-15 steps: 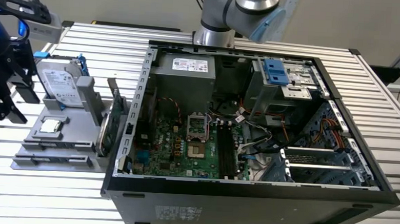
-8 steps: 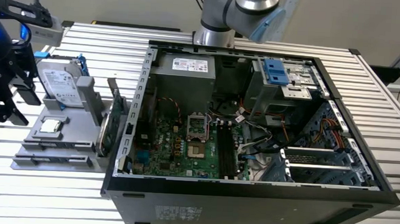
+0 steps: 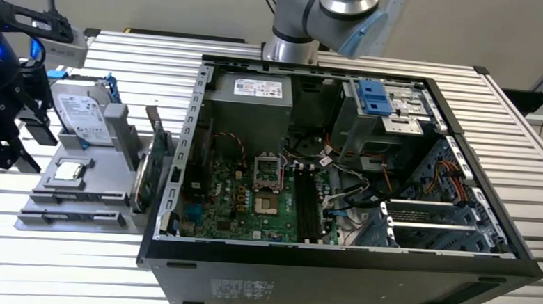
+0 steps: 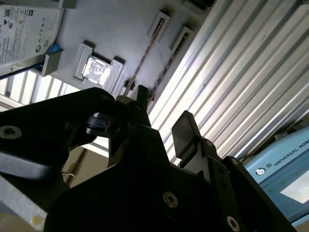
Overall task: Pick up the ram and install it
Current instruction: 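Pick up the ram and move it above insertion slot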
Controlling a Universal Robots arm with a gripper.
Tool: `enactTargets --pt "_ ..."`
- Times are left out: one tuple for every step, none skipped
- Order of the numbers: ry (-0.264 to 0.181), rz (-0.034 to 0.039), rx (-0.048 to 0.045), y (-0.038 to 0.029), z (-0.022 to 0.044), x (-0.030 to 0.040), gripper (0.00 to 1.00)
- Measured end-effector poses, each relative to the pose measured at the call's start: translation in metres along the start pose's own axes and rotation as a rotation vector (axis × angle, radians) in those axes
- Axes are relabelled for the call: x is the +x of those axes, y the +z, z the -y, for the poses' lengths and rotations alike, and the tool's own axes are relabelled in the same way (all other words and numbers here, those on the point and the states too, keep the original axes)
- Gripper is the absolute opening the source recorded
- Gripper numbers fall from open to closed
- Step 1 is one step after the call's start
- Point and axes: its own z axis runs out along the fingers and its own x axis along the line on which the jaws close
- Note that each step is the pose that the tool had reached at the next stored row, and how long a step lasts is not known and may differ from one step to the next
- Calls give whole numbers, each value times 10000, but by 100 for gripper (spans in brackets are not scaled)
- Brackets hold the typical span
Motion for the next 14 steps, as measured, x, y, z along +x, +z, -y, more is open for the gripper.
enactTargets --pt "0 0 0 7 0 0 100" --pt "1 1 1 15 0 0 100" --pt "1 0 1 22 -1 1 100" --pt "1 0 0 28 -1 1 100" --pt "-1 0 0 35 -1 1 100" --pt "-5 -1 -1 39 -1 1 100" --pt "-16 0 -1 45 -1 1 100" --pt "-35 0 -2 49 -1 2 100" --pt "-61 1 -2 54 -2 2 100" --pt "-94 0 -3 58 -2 2 100" --pt "-124 0 -5 62 -2 3 100" --pt "-148 0 -6 67 -3 3 100" --pt "-163 1 -6 73 -3 3 100" --pt "-170 1 -6 78 -3 3 100"
